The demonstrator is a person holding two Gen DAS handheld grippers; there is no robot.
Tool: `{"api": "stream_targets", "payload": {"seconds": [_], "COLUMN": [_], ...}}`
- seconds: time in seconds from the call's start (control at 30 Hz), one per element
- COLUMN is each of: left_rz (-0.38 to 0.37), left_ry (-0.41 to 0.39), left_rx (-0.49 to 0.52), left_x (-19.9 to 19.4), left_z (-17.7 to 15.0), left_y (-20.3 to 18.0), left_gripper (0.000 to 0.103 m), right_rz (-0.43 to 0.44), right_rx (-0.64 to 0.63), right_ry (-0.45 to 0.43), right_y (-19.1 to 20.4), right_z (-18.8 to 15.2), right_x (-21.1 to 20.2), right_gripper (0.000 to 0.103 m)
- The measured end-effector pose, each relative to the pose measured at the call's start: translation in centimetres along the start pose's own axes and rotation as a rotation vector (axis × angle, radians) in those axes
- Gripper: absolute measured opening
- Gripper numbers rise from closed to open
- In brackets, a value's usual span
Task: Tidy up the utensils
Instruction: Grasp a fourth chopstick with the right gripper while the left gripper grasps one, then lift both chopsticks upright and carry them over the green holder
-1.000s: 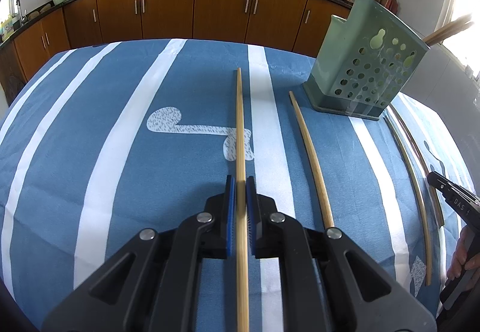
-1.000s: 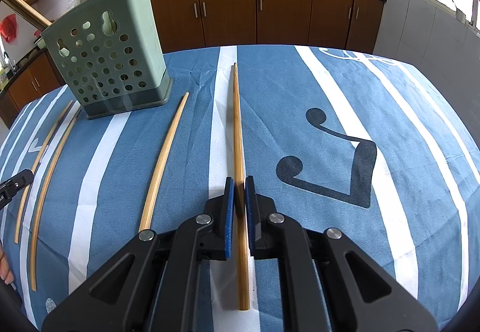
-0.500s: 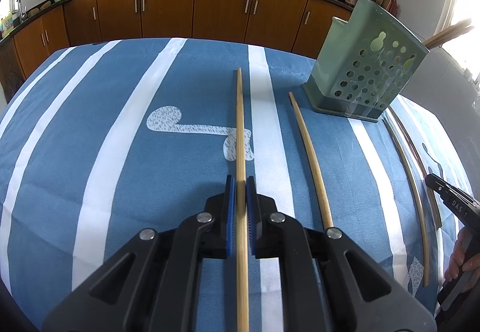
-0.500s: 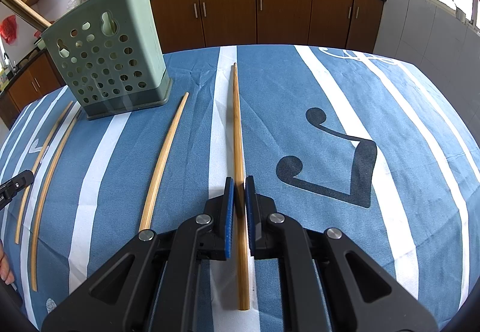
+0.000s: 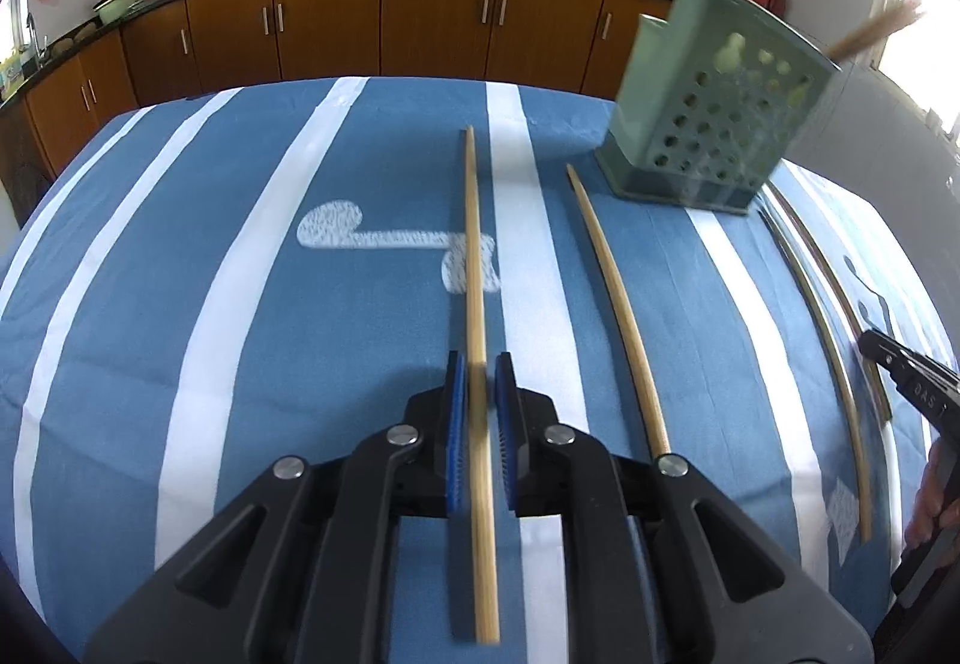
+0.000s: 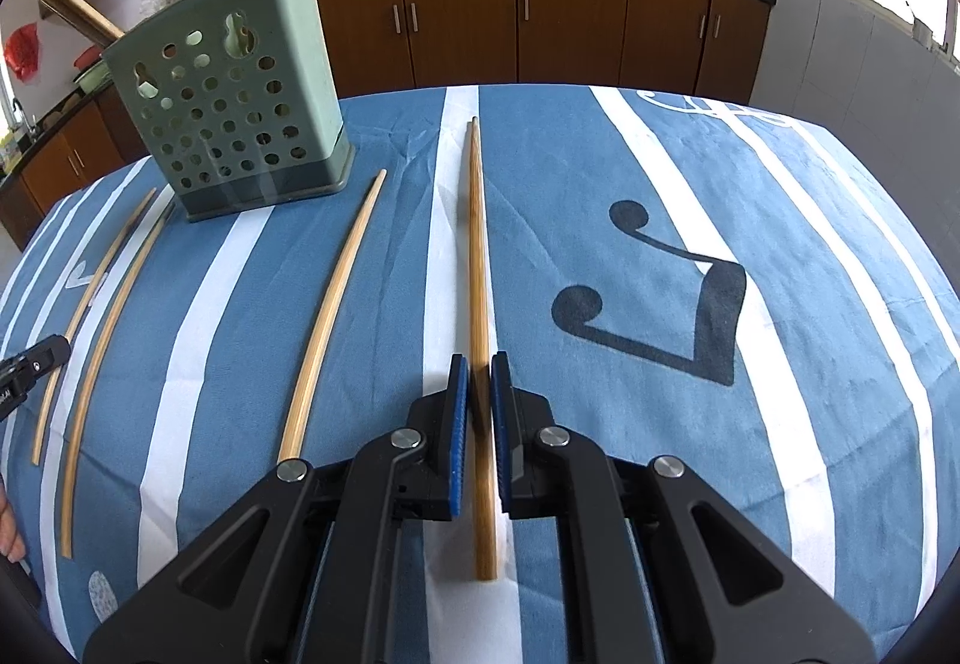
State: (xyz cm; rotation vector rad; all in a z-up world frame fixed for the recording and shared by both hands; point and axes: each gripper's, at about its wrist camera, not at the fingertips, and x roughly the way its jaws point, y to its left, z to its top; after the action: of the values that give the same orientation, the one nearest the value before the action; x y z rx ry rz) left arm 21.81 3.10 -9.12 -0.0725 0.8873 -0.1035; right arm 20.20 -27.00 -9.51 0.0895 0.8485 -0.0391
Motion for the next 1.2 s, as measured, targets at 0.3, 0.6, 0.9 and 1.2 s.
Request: {"api": "stream_targets", "payload": {"seconds": [0.3,0.6,0.9,1.2], "left_rz": [0.037,0.02,0.004,-0.009], "left_ry": [0.016,-0.099,-0.254,-0.325], "left_rx": [0.052,0.028,-0.017,-0.041], "left_x": [-1.3,-5.8,-10.7,-13.5], "left_z": [-1.6,0.9,4.4,5.9], "left_y": [-0.5,-0.1,0.2,0.5], "left_gripper": [0.008,0.008,0.008,0.008], "right_rz": [0.014,0.015,0.031,0.041], "right_rx": [0.016,0.046,0.072,0.066], "right_ry": [-0.006,-0.147,-0.277,-0.33], "right_y": [-0.4,-2.2,-3.3,-3.1], "right_z": [-0.3,1.0,3.4,4.3], "right_x": [-0.9,-5.7,-9.4,-11.3], "right_gripper": [0.008,0.008,0.008,0.008]}}
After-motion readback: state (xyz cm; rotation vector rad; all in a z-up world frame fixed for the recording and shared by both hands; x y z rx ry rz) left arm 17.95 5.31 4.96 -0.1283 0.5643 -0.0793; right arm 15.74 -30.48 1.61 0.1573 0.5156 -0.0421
